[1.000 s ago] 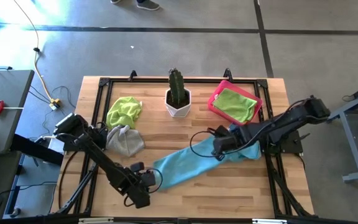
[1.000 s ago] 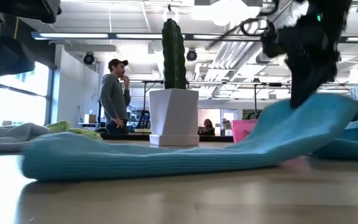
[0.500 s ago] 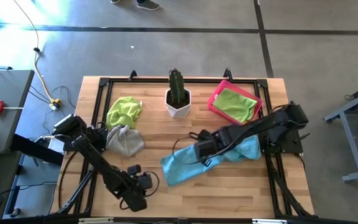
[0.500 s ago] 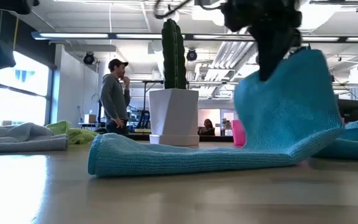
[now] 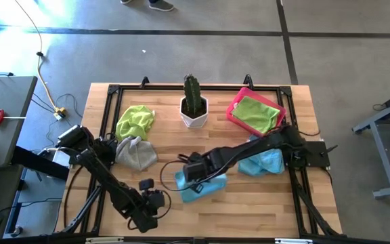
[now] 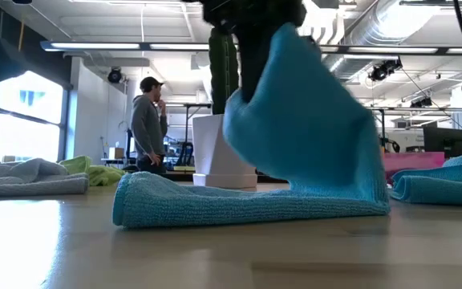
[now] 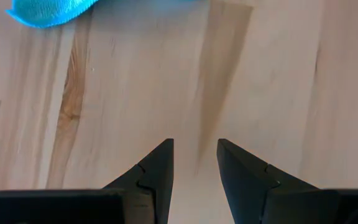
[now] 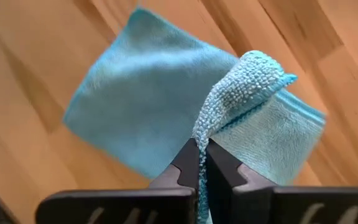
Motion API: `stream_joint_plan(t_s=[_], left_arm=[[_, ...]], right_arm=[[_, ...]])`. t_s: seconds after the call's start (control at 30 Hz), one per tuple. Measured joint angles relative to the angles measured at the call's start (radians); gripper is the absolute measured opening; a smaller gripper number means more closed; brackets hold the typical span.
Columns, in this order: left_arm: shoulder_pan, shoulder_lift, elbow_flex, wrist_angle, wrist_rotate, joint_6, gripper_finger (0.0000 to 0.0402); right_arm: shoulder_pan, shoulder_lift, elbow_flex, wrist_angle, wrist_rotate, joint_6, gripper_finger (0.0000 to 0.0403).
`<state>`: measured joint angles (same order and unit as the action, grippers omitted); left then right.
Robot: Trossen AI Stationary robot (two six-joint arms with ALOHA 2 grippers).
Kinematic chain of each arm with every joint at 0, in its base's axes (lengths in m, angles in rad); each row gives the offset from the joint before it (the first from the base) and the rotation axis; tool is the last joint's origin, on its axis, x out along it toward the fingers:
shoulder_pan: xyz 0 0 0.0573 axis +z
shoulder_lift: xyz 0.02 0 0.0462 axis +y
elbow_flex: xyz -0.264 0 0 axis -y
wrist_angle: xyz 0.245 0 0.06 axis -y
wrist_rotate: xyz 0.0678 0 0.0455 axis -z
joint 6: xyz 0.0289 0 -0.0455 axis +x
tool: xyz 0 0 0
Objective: Fold microfiber towels
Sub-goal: Fold the bottom blue microfiber towel
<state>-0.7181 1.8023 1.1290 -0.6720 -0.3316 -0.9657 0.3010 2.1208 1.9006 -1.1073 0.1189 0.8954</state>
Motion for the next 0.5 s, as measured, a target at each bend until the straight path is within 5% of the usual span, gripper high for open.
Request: stream_joint_plan(t_s=[0.5], left_arm=[[-0.005,0.0,0.0,-0.033,-0.061,0.027,0.0114]], right_arm=[[0.028,0.157,0.11,0.159,0.092,0.094,0.0]])
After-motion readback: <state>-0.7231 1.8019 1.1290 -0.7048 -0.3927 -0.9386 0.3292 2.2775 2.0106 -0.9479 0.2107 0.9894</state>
